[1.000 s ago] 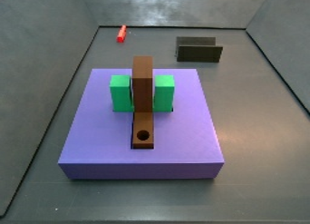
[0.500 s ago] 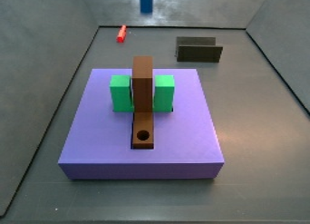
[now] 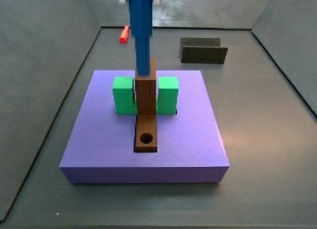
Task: Pick up the blue object. Move up. Move to above the board. Insert the blue object.
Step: Insert the blue object.
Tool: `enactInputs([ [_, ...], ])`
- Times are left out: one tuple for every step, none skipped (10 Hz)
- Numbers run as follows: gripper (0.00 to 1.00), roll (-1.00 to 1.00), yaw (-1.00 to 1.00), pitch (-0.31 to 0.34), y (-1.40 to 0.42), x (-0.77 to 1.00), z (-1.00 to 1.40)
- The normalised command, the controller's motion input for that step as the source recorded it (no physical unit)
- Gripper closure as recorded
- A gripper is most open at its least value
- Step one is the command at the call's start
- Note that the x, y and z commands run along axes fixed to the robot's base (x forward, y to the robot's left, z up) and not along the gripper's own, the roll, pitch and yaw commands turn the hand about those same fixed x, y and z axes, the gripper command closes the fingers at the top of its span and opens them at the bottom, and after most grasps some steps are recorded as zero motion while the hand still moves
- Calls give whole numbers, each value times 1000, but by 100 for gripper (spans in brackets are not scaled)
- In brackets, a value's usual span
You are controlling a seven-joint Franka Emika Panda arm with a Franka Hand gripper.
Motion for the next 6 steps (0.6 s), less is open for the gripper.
enactInputs([
  [100, 140, 103, -40, -226, 0, -411],
  [100, 184, 86, -51, -274, 0, -437],
  [100, 191, 80, -47, -240, 0, -420],
  [100, 113, 43, -29, -177, 0, -451],
  [100, 107, 34, 0, -120, 49, -494],
  [100, 70, 34, 0, -43, 114, -437],
])
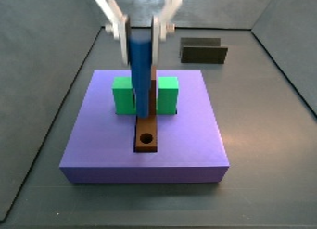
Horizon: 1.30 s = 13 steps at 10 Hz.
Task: Pick up the blue object. Move up. Move to above the board. Insert the blue object.
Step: Insert the blue object.
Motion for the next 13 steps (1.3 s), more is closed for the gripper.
enactInputs([
  [100, 26, 40, 0, 0, 97, -371],
  [100, 0, 51, 0, -3, 11, -186],
  [100, 0, 34, 0, 0, 0, -94],
  [100, 0, 29, 0, -6, 0, -43],
  [100, 0, 26, 0, -14, 0, -49],
  [100, 0, 23, 0, -37, 0, -66],
  [100, 0, 17, -10, -46, 0, -60],
  [100, 0, 0, -30, -57, 0, -143],
  [100, 0, 0, -34, -37, 0, -240],
  [100, 0, 0, -37, -34, 0, -266],
  [100, 0, 0, -36, -29, 0, -246],
  [100, 0, 0, -23, -6, 0, -186],
  [100, 0, 0, -20, 0, 0, -154],
])
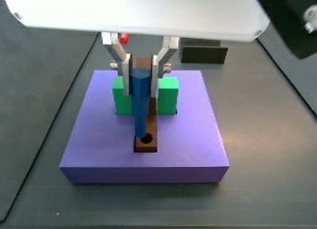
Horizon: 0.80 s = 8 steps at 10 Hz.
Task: Pick up the blue object. Move up. Move to above the board. Insert the blue object.
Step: Insert the blue object.
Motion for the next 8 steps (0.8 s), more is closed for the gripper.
enactInputs([
  [100, 0, 6, -9, 0, 9, -151],
  [100, 0, 29, 0, -31, 171, -120],
  [100, 0, 31, 0, -31, 214, -120],
  [100, 0, 29, 0, -20, 191, -126],
  [100, 0, 29, 0, 0, 180, -129],
  [100, 0, 0, 0, 0, 91, -166],
  [100, 0, 0, 0, 0, 0, -160],
  [100, 0, 0, 0, 0, 34, -137],
])
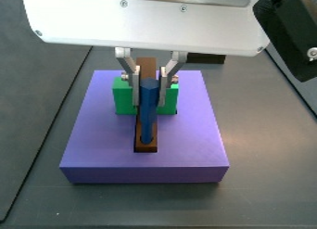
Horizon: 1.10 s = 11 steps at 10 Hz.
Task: Pick up the blue object. Move up. Move to above the board. Insert the blue object.
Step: Insert the blue object.
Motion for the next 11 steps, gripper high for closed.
enactInputs([
  [100, 0, 3, 0, 0, 86, -151],
  [100, 0, 11, 0, 0, 111, -129],
  [100, 0, 51, 0, 3, 157, -129],
  [100, 0, 77, 0, 20, 174, -111],
  [100, 0, 66, 0, 0, 74, -143],
  [100, 0, 69, -7, 0, 37, -231],
  [100, 27, 74, -7, 0, 51, -280],
  [100, 133, 17, 0, 0, 0, -354],
  [100, 107, 0, 0, 0, 0, -311],
  [100, 100, 0, 0, 0, 0, -306],
  [100, 117, 0, 0, 0, 0, -311],
])
